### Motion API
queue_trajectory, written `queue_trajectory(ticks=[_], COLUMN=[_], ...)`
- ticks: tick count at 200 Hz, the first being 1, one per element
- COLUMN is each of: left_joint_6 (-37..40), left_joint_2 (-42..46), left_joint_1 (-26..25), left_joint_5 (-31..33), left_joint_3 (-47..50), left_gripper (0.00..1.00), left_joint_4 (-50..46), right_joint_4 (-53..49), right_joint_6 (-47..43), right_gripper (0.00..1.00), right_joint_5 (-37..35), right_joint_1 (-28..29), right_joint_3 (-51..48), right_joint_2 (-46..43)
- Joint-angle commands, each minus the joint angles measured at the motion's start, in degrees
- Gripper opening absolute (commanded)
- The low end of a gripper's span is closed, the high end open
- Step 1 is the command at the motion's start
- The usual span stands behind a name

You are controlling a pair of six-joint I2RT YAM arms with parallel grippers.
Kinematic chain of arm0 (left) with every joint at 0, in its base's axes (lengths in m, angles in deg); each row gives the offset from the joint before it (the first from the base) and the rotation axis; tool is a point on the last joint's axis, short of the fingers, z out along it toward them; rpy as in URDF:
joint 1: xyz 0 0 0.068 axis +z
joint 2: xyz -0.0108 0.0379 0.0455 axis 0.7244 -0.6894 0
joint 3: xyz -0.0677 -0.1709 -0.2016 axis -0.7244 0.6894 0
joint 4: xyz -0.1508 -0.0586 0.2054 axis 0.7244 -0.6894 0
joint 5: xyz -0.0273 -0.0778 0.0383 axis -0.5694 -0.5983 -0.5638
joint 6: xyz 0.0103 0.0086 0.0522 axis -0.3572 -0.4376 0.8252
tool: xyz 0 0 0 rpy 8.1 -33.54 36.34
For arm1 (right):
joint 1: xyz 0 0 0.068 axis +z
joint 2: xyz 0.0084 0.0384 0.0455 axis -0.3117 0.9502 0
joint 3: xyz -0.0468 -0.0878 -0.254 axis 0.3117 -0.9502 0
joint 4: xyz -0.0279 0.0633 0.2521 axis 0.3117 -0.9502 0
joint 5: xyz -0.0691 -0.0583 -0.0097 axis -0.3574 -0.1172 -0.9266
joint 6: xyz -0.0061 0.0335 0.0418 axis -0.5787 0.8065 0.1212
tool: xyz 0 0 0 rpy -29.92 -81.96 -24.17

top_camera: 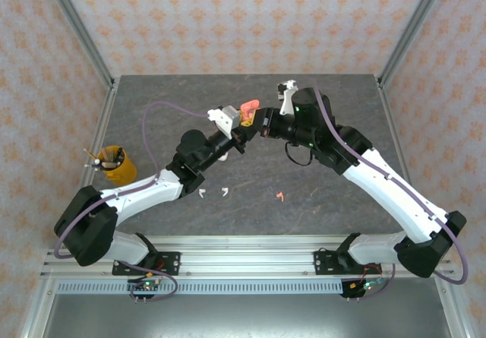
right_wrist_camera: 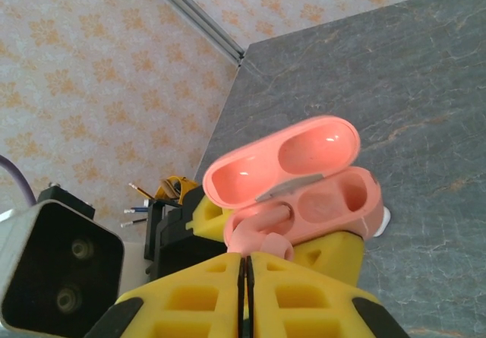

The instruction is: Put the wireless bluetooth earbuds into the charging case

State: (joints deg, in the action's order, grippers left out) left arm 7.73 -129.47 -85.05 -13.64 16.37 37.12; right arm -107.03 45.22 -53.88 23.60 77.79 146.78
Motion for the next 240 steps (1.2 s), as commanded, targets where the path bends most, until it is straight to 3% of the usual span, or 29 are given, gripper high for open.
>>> queue_trajectory(ticks=[1,201,240], left_joint_6=[-0.64,-1.26,-1.62], left_joint_2=[0.27,-0.30,-0.30], left_joint_1=[-0.39,-0.53,-0.57], left_joint_5=[-1.75,-0.33,0.14], left_joint_3=[-0.05,0.92,3.49], left_gripper=[0.00,0.00,0.00], left_joint_4=[2.93,4.88,5.40], right_joint_4=[1.32,1.32,2.99], right_joint_6=[-1.40,-0.46,0.72], right_gripper=[0.12,0.12,0.12], right_joint_5=[-2.03,-1.68,-1.19], right_joint_1=[-0.14,-2.01,-2.45], right_joint_3=[2.19,1.35,-2.61], right_joint_2=[1.42,2.12,1.80])
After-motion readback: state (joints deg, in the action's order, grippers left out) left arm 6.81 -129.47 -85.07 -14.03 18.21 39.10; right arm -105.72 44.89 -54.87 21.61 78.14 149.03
